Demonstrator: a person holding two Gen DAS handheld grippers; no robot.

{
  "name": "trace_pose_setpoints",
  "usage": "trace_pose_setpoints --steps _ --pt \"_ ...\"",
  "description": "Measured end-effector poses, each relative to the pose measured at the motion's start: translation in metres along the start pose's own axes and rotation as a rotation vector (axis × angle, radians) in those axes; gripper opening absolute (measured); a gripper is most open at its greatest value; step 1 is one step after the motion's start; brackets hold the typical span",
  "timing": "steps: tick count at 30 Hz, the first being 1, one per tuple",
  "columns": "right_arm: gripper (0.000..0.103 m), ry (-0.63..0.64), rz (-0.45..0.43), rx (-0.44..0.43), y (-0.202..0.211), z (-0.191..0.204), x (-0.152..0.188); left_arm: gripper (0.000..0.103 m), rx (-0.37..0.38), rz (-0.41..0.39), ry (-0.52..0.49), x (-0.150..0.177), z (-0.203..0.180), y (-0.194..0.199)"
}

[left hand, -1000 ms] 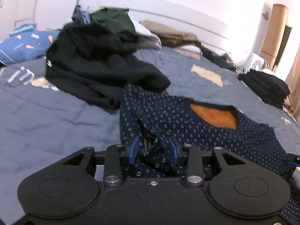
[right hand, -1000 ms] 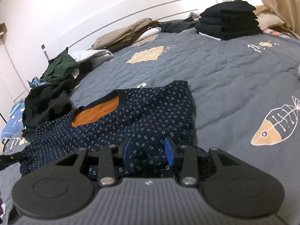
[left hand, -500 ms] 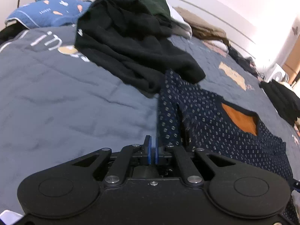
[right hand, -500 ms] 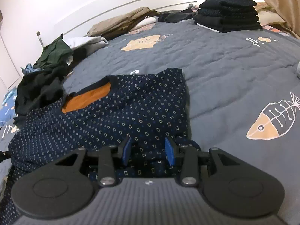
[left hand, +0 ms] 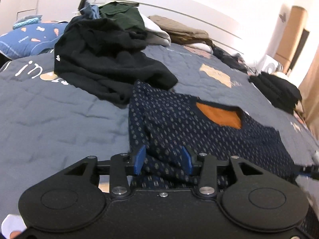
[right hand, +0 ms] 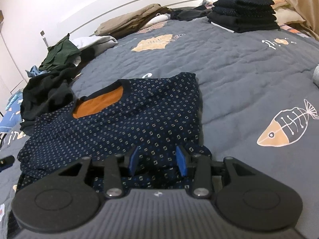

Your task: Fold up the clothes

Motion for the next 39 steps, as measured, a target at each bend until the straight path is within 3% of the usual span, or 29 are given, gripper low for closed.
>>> trace_pose_setpoints --steps 5,7,13,19,22,29,39 --pt "0.043 -0.012 -0.001 -0.026 0.021 0.001 0.010 0.040 0.015 0.014 -0.019 0.024 -0.006 0.023" --pt "0.050 0.020 -0.001 -0.023 0.031 0.005 0.014 0.041 0.017 0.019 -0.024 0.036 -0.008 0.037" --pt "0.057 0.064 -0.035 -0.020 0.068 0.014 0.035 0.042 0.025 0.033 -0.032 0.070 -0.012 0.078" --pt "0.062 0.160 -0.028 0.018 0.104 0.022 0.080 0.048 0.017 0.062 -0.038 0.110 -0.014 0.116" --pt "0.064 0.193 -0.031 0.033 0.123 0.020 0.098 0.058 0.009 0.047 -0.055 0.122 -0.017 0.135" --pt "0.066 0.139 -0.014 0.048 0.162 0.002 0.138 0.059 -0.008 0.041 -0.043 0.141 -0.009 0.166" --pt "0.067 0.077 0.020 0.110 0.194 -0.019 0.174 0.063 -0.060 0.104 -0.021 0.182 0.004 0.196"
Point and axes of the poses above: each gripper's, at about its wrist camera, not at the fingertips, and y roughly against the way its jaws point, z to its left, x to its underside, the point moved 6 cm from there along -y, roughly the way its jaws point, and after that the axes turned 4 degrees about z, right-handed, at the moved point
